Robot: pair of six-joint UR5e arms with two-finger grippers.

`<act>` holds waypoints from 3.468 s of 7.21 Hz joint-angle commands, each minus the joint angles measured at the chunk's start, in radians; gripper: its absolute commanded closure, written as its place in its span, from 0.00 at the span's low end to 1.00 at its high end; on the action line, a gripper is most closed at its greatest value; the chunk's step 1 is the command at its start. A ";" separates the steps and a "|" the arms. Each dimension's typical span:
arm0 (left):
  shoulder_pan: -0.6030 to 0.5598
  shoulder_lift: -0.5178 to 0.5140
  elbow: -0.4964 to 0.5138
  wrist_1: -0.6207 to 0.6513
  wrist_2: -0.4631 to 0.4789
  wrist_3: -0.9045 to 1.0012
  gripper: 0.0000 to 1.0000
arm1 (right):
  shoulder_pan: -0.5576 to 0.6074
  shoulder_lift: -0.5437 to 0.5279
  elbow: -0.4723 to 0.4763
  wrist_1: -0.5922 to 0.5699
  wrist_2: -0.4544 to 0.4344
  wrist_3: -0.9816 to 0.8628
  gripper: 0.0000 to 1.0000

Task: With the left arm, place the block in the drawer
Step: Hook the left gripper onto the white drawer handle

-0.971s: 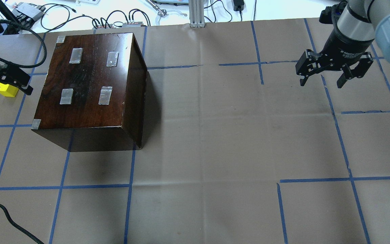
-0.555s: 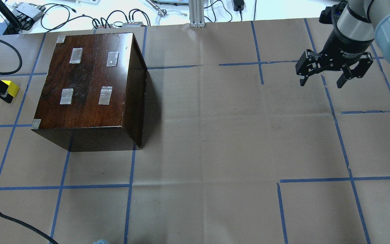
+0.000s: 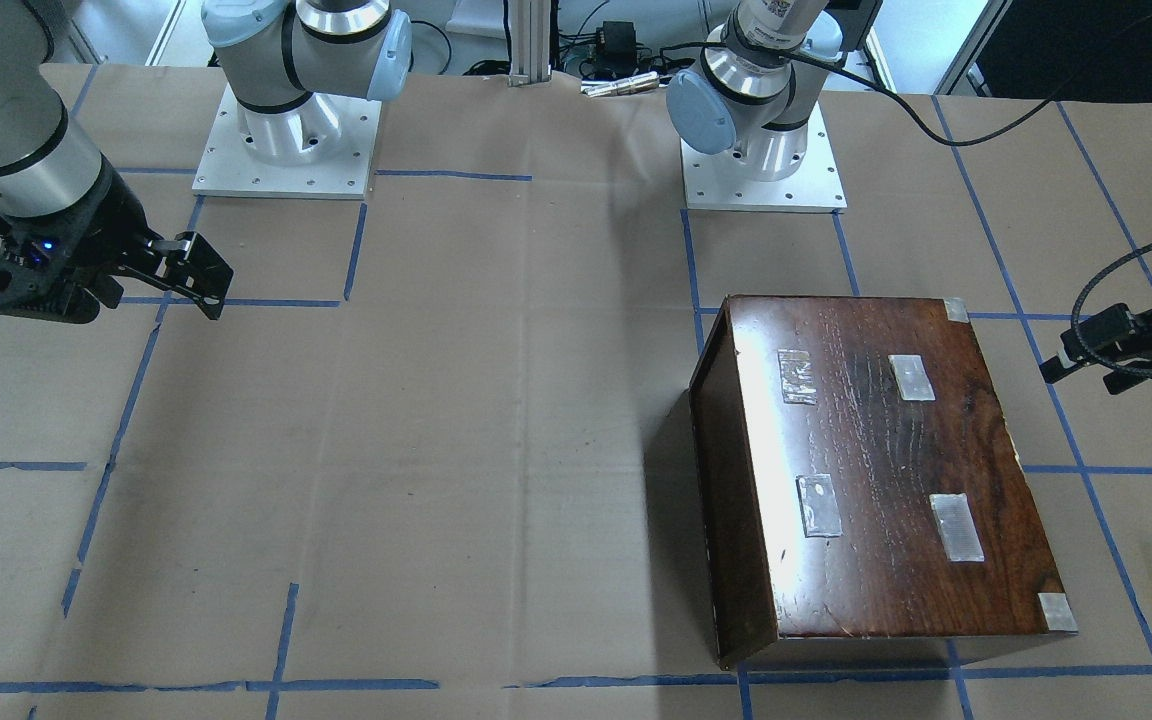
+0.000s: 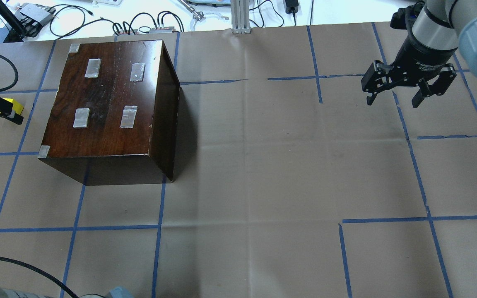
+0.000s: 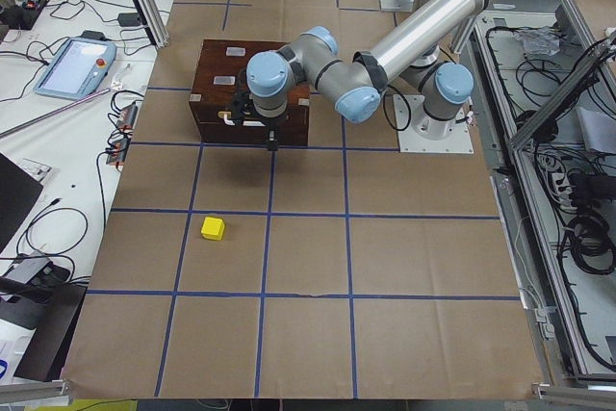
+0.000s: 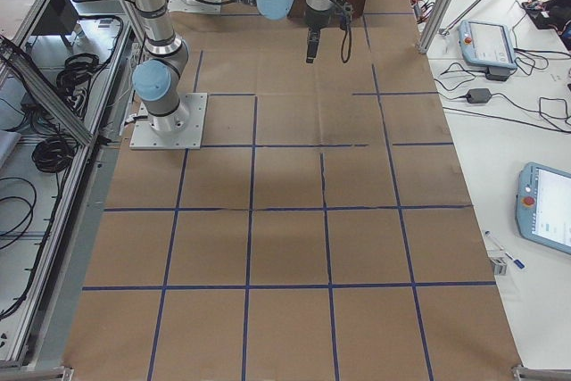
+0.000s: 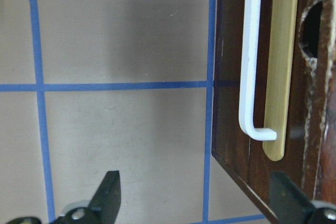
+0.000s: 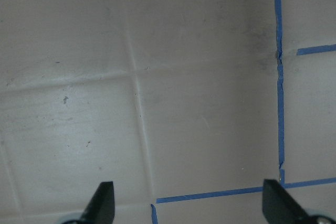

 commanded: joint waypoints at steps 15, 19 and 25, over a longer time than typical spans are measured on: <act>-0.054 -0.176 0.058 0.059 -0.120 0.005 0.01 | 0.000 0.000 0.001 0.000 0.000 -0.001 0.00; -0.054 -0.181 0.055 0.059 -0.139 0.008 0.01 | 0.000 0.000 0.001 0.000 0.000 -0.001 0.00; -0.054 -0.173 0.051 0.059 -0.067 0.015 0.01 | 0.000 0.000 0.000 0.000 0.000 -0.001 0.00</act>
